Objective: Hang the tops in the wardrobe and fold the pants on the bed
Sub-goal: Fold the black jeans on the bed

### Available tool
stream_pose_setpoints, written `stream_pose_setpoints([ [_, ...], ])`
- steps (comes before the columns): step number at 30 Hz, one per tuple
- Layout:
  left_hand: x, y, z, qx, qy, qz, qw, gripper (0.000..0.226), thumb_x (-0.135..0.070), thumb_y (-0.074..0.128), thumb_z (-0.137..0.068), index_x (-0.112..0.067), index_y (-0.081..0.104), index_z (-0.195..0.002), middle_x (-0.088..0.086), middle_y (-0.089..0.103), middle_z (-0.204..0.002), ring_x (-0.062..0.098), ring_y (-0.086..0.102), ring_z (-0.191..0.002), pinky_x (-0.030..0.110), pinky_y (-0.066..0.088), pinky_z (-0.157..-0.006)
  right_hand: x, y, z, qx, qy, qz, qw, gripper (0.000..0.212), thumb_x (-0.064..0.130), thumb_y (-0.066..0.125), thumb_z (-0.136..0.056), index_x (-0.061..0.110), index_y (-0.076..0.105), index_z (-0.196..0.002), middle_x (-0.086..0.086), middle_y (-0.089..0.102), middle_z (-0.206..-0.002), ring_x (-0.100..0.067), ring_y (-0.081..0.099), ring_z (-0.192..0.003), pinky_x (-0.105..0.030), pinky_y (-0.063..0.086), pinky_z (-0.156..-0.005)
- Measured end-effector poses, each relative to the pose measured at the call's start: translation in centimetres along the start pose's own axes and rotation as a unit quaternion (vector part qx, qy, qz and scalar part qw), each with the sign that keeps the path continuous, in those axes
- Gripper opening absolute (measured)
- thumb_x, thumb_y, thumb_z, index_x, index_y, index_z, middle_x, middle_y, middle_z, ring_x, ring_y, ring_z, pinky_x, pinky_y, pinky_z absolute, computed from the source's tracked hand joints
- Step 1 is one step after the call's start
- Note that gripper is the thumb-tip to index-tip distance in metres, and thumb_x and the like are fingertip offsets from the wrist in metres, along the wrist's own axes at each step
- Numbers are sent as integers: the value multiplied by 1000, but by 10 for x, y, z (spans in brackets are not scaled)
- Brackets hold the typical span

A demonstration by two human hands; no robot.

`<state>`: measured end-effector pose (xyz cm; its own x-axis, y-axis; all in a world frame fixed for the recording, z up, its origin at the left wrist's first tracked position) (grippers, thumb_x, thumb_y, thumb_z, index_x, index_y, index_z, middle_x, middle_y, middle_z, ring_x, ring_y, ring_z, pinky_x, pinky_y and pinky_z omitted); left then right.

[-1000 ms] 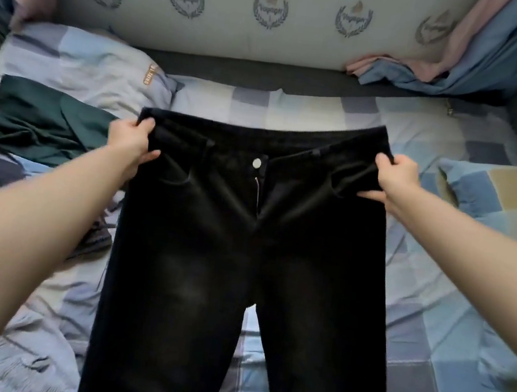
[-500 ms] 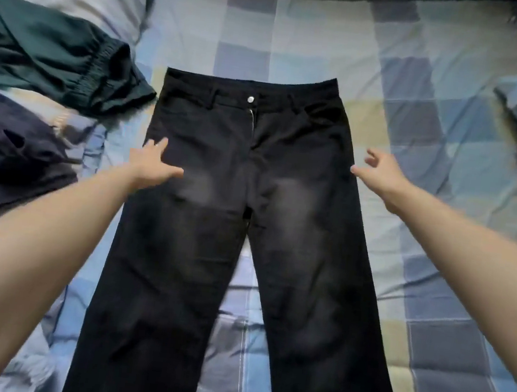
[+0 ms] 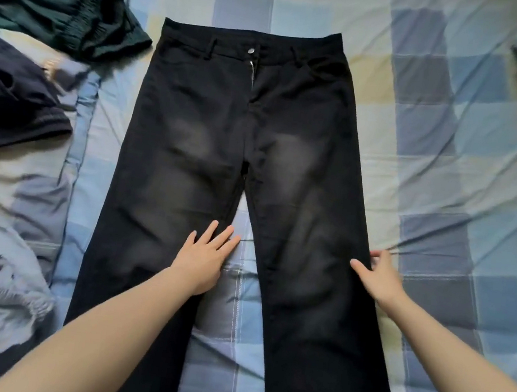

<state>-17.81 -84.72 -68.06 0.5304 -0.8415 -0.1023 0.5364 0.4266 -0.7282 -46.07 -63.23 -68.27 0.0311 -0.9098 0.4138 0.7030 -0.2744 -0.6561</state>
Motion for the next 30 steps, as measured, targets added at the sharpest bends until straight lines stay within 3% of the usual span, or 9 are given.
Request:
stream_pose_setpoints([
  [4, -32, -22, 1, 25, -64, 128, 989, 67, -30, 47, -95, -21, 17, -154, -1, 11, -163, 30, 4, -150, 49, 25, -116, -9, 0, 33, -1, -18, 1, 1000, 37, 17, 65, -88, 6, 44, -117, -12, 61, -113, -20, 51, -87, -28, 36, -73],
  [7, -59, -42, 7, -17, -76, 314, 946, 61, -26, 52, -93, -19, 33, -150, 0, 35, -155, 24, 32, -142, 41, 32, -113, 9, -6, 68, -15, -96, -41, 994, 36, 9, 61, -89, 8, 49, -124, -6, 61, -118, -22, 57, -101, -26, 38, -81],
  [11, -97, -64, 24, -27, -94, 605, 790, 30, -30, 55, -96, -21, 60, -124, 5, 60, -133, 15, 60, -111, 27, 47, -93, 40, -9, 118, 25, -194, -20, 980, 56, 4, 57, -90, 9, 40, -143, -7, 49, -140, -23, 44, -131, -33, 31, -112],
  [14, -112, -81, 31, 28, -120, 745, 655, 28, -51, 50, -95, -29, 63, -106, -2, 70, -112, 14, 70, -94, 28, 51, -79, 61, -5, 150, 49, -273, 14, 961, 60, -2, 57, -86, 9, 41, -144, -6, 51, -122, -20, 49, -118, -9, 28, -98],
  [16, -115, -87, 32, 30, -146, 780, 607, 39, -57, 56, -89, -25, 65, -110, -4, 70, -103, 16, 70, -86, 32, 54, -79, 74, 2, 167, 92, -310, 17, 946, 57, -8, 55, -83, 8, 48, -138, -4, 51, -107, -20, 54, -101, -2, 31, -86],
  [19, -112, -87, 34, -32, -192, 712, 675, 41, -33, 72, -84, -11, 65, -118, 0, 65, -96, 17, 65, -76, 29, 52, -66, 91, 9, 179, 159, -303, -16, 939, 51, -15, 43, -77, 8, 67, -116, -8, 65, -106, -18, 64, -95, -13, 46, -89],
  [22, -102, -83, 35, -89, -199, 664, 715, 32, -8, 67, -85, 4, 64, -115, 8, 64, -81, 19, 60, -77, 36, 59, -70, 113, 1, 158, 96, -218, -43, 970, 43, -9, 42, -74, 18, 74, -82, -2, 74, -85, -15, 68, -84, -27, 53, -86],
  [26, -95, -79, 41, -97, -160, 653, 734, 12, -6, 66, -87, -2, 70, -97, 9, 64, -74, 24, 64, -82, 47, 57, -85, 164, -1, 99, 18, -86, -114, 990, 21, 14, 48, -89, 10, 57, -108, -15, 65, -105, -32, 66, -90, -48, 56, -80],
  [30, -87, -80, 51, -82, -114, 678, 722, 12, -2, 65, -86, 0, 70, -97, 20, 73, -93, 32, 69, -95, 47, 57, -86, 220, 6, 53, 4, -59, -65, 996, 45, 35, 53, -94, -2, 46, -119, -21, 55, -119, -38, 62, -101, -51, 57, -78],
])
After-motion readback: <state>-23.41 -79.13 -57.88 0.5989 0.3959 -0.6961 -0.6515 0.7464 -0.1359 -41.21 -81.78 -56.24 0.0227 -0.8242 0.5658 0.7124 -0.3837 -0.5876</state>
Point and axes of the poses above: each hand's wrist, its own z-axis away from the middle knuckle, its own y-axis out of the palm, x = y × z, the point moved 1 cm from there along -z, towards the middle knuckle
